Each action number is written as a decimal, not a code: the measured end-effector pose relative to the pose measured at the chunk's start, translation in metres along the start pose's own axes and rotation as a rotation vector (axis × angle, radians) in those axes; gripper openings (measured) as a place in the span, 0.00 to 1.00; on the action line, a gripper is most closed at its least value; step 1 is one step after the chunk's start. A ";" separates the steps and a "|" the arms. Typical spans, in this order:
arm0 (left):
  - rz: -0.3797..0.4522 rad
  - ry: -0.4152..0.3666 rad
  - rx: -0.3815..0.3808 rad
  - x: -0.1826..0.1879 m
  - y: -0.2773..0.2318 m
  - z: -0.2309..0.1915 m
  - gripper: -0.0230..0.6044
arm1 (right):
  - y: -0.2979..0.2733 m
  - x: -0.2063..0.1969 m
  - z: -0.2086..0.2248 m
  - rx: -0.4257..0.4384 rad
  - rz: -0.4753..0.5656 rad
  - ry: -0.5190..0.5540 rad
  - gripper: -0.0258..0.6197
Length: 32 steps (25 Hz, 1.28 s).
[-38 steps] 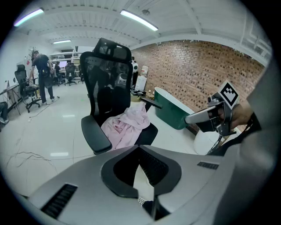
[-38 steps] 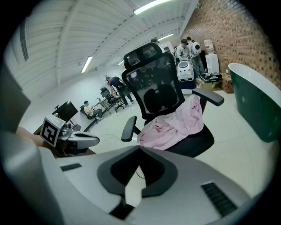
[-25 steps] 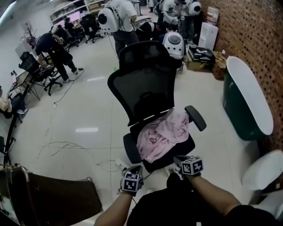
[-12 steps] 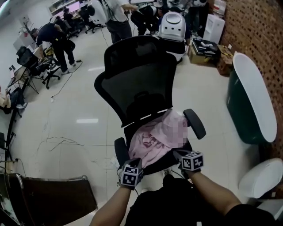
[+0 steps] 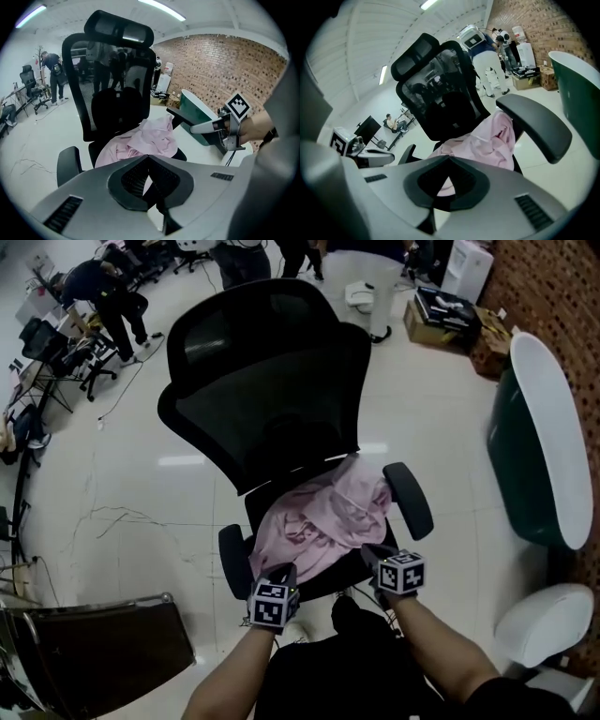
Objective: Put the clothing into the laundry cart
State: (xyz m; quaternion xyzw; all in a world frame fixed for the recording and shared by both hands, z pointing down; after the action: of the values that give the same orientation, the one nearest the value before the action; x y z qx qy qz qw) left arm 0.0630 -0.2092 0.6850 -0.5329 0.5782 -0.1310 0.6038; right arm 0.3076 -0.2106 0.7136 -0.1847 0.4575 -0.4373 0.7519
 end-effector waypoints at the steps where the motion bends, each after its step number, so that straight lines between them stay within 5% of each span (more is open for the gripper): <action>1: -0.009 -0.001 0.000 0.001 -0.006 0.003 0.04 | -0.005 0.005 0.008 -0.001 0.001 -0.010 0.07; 14: -0.050 0.098 0.037 0.013 -0.072 -0.006 0.04 | -0.061 0.052 0.064 -0.011 0.046 -0.112 0.08; 20: -0.086 0.117 0.039 0.018 -0.104 -0.019 0.04 | -0.088 0.052 0.085 -0.058 0.059 -0.145 0.28; 26: -0.095 0.093 0.019 0.024 -0.147 -0.017 0.04 | -0.107 0.053 0.115 -0.137 0.055 -0.178 0.69; 32: -0.105 0.097 0.007 0.024 -0.180 -0.021 0.04 | -0.135 0.066 0.131 -0.128 0.106 -0.237 0.78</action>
State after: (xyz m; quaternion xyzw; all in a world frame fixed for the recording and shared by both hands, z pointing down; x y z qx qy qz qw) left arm 0.1353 -0.3098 0.8192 -0.5534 0.5775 -0.1904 0.5693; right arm 0.3662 -0.3556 0.8377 -0.2583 0.4015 -0.3420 0.8094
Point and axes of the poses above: the fingertips, and each gripper's own axes: y backward along the fingers, z to its right, x out of its top, the point moved 6 cm from there along y, backward along the fingers
